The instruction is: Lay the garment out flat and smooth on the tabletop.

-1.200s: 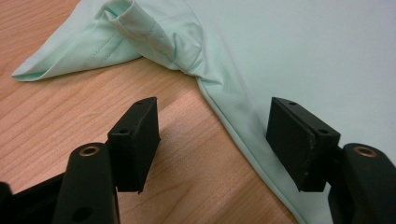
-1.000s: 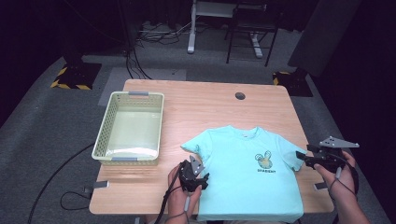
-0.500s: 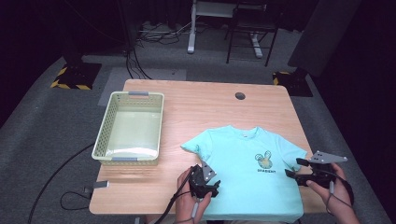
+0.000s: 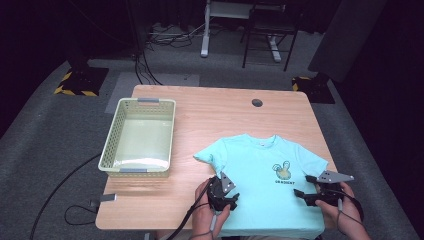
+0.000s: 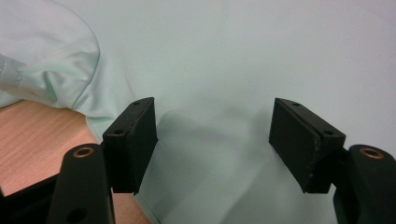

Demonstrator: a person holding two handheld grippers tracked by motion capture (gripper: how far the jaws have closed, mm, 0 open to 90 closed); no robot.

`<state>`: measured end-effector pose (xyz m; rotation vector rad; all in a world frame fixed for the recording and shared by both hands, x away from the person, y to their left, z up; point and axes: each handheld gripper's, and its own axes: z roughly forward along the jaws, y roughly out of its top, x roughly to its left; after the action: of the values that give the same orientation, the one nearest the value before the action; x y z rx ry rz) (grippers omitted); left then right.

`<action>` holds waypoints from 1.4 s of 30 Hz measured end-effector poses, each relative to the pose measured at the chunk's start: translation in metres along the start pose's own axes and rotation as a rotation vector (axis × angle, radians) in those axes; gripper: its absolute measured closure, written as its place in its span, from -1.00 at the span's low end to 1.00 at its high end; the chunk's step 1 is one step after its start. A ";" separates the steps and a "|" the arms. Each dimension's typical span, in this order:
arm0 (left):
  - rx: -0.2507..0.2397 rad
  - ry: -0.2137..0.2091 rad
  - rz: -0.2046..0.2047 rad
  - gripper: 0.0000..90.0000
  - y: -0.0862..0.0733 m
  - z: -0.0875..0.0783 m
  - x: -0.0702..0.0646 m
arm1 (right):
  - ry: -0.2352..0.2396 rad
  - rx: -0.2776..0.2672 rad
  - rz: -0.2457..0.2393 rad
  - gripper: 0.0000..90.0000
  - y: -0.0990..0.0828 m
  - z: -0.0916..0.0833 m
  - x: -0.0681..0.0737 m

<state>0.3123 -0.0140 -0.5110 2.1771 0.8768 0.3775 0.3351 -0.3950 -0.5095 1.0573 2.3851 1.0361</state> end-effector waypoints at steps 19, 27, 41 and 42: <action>0.000 0.013 -0.010 -0.29 0.023 0.022 0.057 | -0.019 -0.014 0.010 -0.55 0.040 0.044 -0.031; 0.002 0.016 0.000 -0.29 0.035 0.034 0.078 | -0.021 -0.016 0.017 -0.55 0.055 0.060 -0.047; 0.003 -0.005 0.008 -0.29 0.054 0.054 0.110 | -0.026 -0.017 0.027 -0.53 0.077 0.083 -0.076; 0.005 -0.010 0.004 -0.29 0.055 0.054 0.111 | -0.026 -0.013 0.026 -0.52 0.079 0.084 -0.077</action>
<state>0.4457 0.0071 -0.5078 2.1843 0.8683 0.3660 0.4720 -0.3749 -0.5079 1.0927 2.3474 1.0390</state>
